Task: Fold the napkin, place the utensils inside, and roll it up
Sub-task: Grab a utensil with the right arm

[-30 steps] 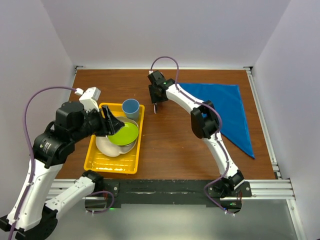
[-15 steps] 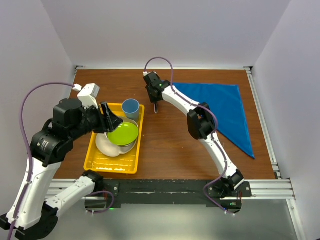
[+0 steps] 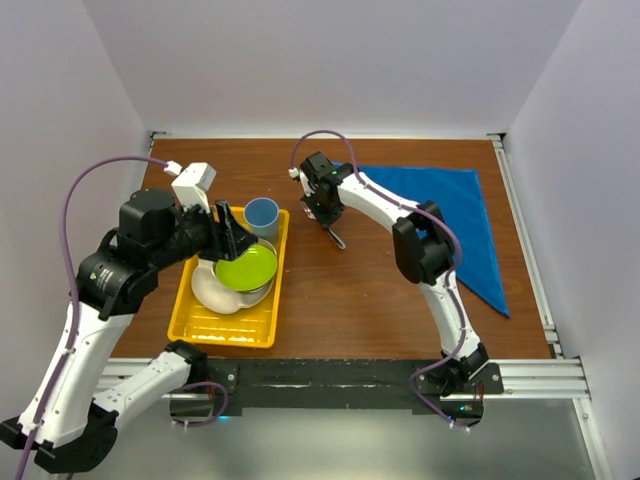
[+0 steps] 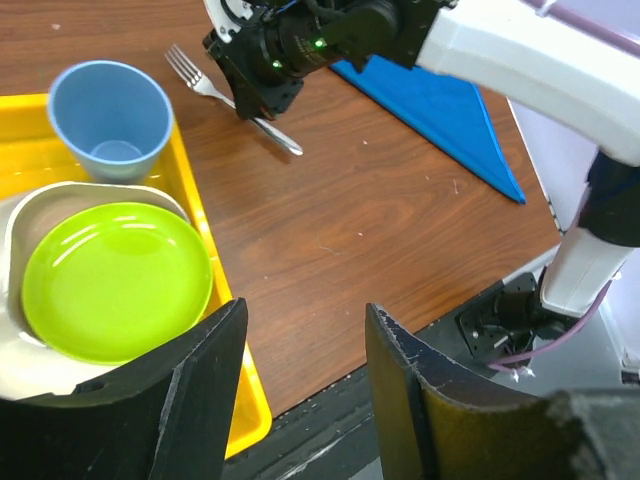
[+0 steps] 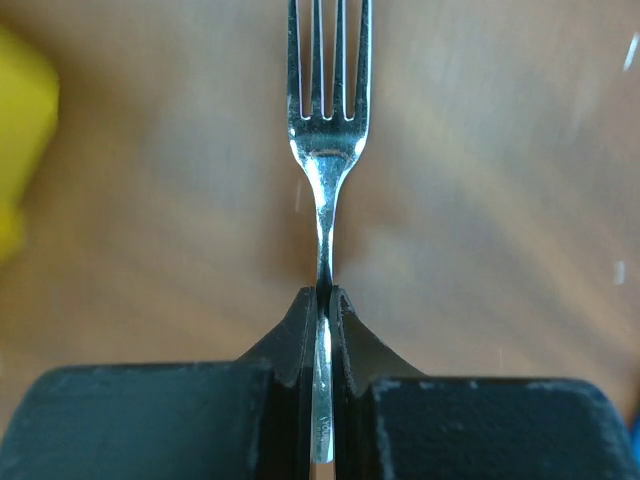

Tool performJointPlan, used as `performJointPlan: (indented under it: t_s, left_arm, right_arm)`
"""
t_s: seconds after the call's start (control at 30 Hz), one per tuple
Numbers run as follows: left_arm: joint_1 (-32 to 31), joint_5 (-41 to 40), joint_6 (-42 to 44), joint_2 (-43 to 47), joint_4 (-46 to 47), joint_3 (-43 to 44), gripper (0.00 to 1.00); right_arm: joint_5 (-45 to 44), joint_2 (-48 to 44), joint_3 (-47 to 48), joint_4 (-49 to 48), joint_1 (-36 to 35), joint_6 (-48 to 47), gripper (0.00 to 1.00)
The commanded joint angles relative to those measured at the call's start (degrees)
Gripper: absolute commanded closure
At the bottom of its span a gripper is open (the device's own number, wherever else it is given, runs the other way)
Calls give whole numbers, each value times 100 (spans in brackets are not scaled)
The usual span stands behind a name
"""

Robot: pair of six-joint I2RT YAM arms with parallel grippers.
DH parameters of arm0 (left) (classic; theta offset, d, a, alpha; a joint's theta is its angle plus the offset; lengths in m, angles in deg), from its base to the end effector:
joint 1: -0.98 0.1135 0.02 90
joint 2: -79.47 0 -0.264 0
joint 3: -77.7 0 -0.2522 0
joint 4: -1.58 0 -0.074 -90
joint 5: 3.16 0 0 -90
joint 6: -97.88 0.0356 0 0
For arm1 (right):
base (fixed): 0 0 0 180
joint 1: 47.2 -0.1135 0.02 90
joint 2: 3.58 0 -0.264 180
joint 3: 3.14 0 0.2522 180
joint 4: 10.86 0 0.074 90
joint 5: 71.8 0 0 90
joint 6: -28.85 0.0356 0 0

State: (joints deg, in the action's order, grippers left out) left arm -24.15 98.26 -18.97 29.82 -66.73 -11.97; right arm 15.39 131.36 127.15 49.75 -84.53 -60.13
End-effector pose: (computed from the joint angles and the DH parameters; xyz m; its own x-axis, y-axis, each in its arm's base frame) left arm 0.1209 -0.0645 0.4286 -0.6343 -0.1914 -0.7490 0.3234 0.8142 -0.4821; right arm 0.4016 0.3041 0.1804 -0.7326 -0.5363 -0.4192 -0.5764 0.8163 -0.0371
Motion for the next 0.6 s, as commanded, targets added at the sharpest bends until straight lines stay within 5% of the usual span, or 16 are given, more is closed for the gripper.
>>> performJointPlan:
  t_s: [0.0, 0.3, 0.57]
  left_arm:
    - [16, 677, 128, -27, 637, -327, 44]
    - [-352, 511, 197, -177, 682, -336, 44]
    - [-616, 72, 391, -335, 445, -196, 43]
  right_arm:
    - [263, -1258, -577, 483, 128, -708, 100]
    - [403, -3199, -2352, 131, 1075, -1551, 100]
    - [711, -3448, -2855, 0, 2360, -2728, 100]
